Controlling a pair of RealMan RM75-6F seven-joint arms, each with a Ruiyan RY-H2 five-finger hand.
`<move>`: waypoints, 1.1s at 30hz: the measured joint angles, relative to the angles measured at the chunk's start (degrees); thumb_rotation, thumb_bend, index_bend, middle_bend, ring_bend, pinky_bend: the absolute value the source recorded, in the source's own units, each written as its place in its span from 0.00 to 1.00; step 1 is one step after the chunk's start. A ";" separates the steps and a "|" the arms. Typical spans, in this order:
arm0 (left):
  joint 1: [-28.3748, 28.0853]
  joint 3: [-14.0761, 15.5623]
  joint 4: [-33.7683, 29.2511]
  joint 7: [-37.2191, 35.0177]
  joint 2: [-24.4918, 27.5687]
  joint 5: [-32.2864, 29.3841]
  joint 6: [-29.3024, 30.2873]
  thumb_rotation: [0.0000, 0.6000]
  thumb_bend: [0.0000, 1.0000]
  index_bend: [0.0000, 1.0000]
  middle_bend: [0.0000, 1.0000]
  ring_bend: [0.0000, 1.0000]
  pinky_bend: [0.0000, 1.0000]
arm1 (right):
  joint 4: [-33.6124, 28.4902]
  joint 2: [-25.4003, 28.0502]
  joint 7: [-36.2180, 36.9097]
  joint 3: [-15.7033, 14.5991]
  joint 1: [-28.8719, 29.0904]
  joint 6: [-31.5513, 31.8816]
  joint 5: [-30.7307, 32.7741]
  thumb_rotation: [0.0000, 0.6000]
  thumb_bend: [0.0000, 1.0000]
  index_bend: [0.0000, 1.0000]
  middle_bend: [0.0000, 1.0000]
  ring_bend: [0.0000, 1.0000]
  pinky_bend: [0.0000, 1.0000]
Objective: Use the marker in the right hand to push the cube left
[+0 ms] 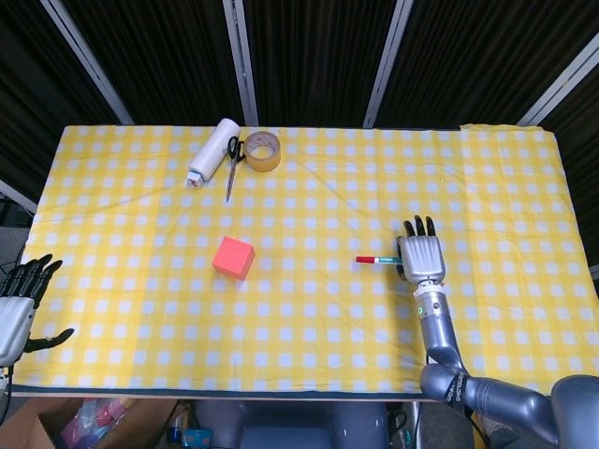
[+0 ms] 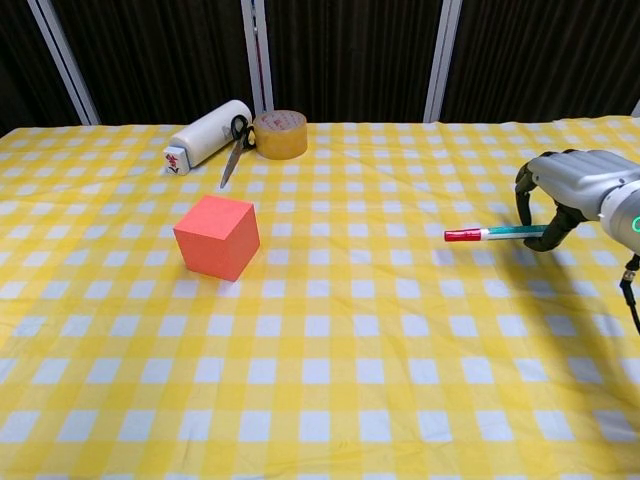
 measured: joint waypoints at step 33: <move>1.54 -1.01 3.58 3.46 -3.40 2.05 5.79 1.00 0.00 0.00 0.00 0.00 0.00 | -23.68 28.20 23.60 -13.22 -22.57 19.28 -26.86 1.00 0.35 0.00 0.00 0.00 0.00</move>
